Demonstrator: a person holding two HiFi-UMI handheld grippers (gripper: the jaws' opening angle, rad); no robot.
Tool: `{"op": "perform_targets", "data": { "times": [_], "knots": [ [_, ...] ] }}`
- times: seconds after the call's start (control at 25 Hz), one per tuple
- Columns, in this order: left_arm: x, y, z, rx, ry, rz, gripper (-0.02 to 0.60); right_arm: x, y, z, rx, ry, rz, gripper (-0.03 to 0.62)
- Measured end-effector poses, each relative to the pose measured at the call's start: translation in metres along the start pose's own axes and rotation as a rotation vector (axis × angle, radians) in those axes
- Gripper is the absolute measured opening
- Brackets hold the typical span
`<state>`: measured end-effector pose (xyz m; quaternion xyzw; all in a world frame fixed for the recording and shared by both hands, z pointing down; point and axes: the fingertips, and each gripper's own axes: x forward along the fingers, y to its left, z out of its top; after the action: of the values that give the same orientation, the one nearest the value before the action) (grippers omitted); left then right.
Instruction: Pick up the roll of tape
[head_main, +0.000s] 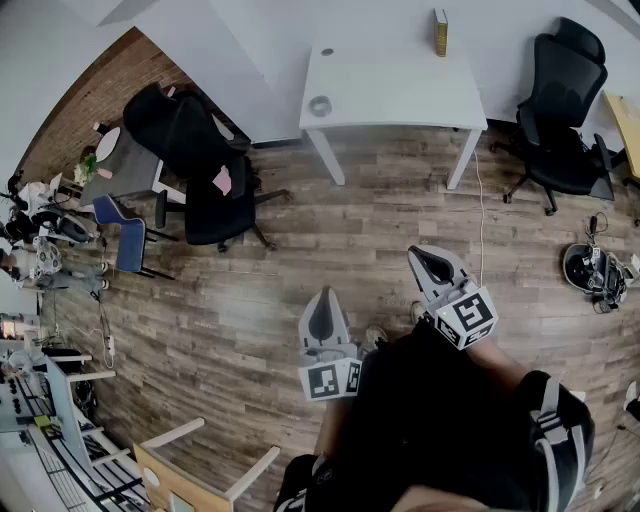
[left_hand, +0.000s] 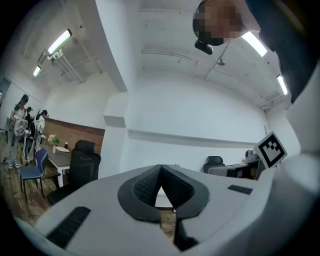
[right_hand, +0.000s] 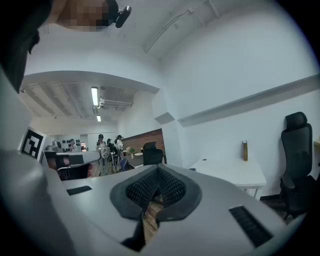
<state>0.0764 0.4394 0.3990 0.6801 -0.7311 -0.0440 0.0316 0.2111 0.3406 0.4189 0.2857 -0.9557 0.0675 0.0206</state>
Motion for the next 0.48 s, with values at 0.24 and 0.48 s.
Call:
{"op": "perform_targets", "data": {
  "times": [0.24,0.48],
  "knots": [
    [0.01,-0.011,0.004,0.011,-0.007,-0.003,0.021,-0.002,-0.012,0.004,-0.003,-0.002,0.005,0.014],
    [0.02,-0.036,0.002,0.019,-0.023,0.01,0.021,-0.014,-0.034,0.005,0.015,-0.023,0.032,0.014]
  ]
}}
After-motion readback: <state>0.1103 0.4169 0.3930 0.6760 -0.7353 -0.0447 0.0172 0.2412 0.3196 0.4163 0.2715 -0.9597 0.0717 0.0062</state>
